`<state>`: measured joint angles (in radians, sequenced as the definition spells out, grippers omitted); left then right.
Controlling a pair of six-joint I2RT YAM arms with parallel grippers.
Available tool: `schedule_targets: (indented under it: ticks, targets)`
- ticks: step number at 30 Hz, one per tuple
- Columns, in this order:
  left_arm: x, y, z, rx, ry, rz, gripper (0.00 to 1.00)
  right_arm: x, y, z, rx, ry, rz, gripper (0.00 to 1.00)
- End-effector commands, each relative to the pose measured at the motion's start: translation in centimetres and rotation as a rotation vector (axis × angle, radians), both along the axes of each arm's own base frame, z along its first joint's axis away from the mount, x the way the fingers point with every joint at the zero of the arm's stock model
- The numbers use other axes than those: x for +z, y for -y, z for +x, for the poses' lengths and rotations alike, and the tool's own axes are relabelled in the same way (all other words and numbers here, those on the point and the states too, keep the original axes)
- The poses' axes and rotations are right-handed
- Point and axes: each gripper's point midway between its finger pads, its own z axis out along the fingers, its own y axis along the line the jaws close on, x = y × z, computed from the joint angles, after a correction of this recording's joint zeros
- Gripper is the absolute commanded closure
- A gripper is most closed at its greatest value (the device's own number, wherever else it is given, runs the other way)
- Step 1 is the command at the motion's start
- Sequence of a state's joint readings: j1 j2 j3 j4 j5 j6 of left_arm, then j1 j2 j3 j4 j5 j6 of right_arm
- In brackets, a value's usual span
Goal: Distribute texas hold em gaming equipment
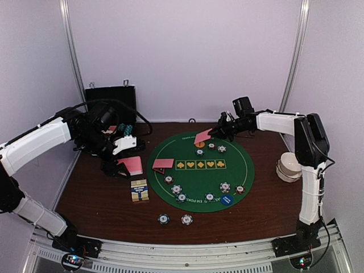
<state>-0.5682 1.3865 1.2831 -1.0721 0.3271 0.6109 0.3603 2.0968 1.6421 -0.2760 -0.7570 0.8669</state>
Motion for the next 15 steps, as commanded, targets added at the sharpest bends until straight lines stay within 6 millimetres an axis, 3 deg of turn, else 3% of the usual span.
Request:
schedule_targets:
  ticks: [1,8,15]
  targets:
    - [1.6,0.7,0.4,0.002,0.018,-0.052,1.0,-2.8,0.0,1.6,-0.01,0.005,-0.076,1.0]
    - [1.8,0.7,0.1,-0.001,0.009,-0.055,1.0,-4.8,-0.4,4.1,-0.041,0.025,-0.088,1.0]
    - [1.9,0.6,-0.1,-0.005,0.01,-0.059,1.0,-6.3,-0.4,4.9,-0.04,0.019,-0.125,0.99]
